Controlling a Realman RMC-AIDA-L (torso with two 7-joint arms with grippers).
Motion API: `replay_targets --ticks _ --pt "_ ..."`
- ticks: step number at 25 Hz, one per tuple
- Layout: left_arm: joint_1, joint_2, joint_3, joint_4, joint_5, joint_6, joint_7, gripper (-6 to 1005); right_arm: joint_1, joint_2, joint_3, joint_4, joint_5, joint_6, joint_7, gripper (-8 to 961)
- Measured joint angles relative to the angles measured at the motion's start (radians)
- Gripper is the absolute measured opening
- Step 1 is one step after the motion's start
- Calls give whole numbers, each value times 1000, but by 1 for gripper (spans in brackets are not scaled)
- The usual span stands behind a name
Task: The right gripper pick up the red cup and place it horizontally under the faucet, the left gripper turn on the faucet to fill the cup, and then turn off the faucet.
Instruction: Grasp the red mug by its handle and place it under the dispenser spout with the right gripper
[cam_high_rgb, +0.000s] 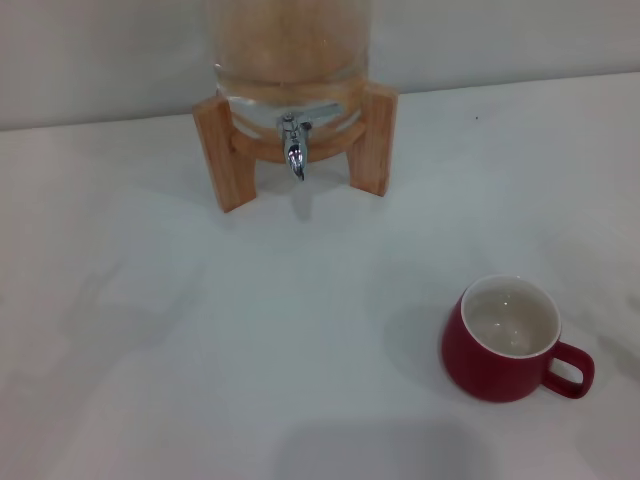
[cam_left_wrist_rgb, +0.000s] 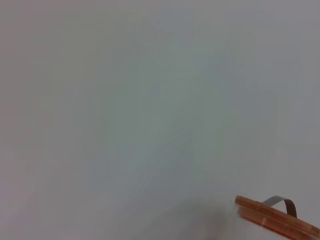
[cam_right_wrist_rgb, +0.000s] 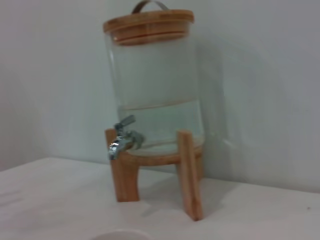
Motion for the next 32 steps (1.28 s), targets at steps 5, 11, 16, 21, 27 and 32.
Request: replay_targets --ticks 5,11,16,21,27,32 --pt "-3 2 0 2 1 1 0 872 -20 13 1 14 -33 12 -41 694" --pt "-15 9 1 4 0 1 -5 872 -23 19 6 113 -26 5 -211 694" --pt "-27 11 1 4 1 1 -14 873 -18 19 -1 151 -34 3 -261 693" --pt "-38 13 1 4 3 1 -16 873 -18 19 -14 165 -45 11 -262 693" --pt "-48 14 1 4 4 3 -18 873 -16 18 -57 177 -56 23 -263 694" --pt "-54 17 2 4 4 9 -18 873 -5 19 -60 231 -53 19 -336 693"
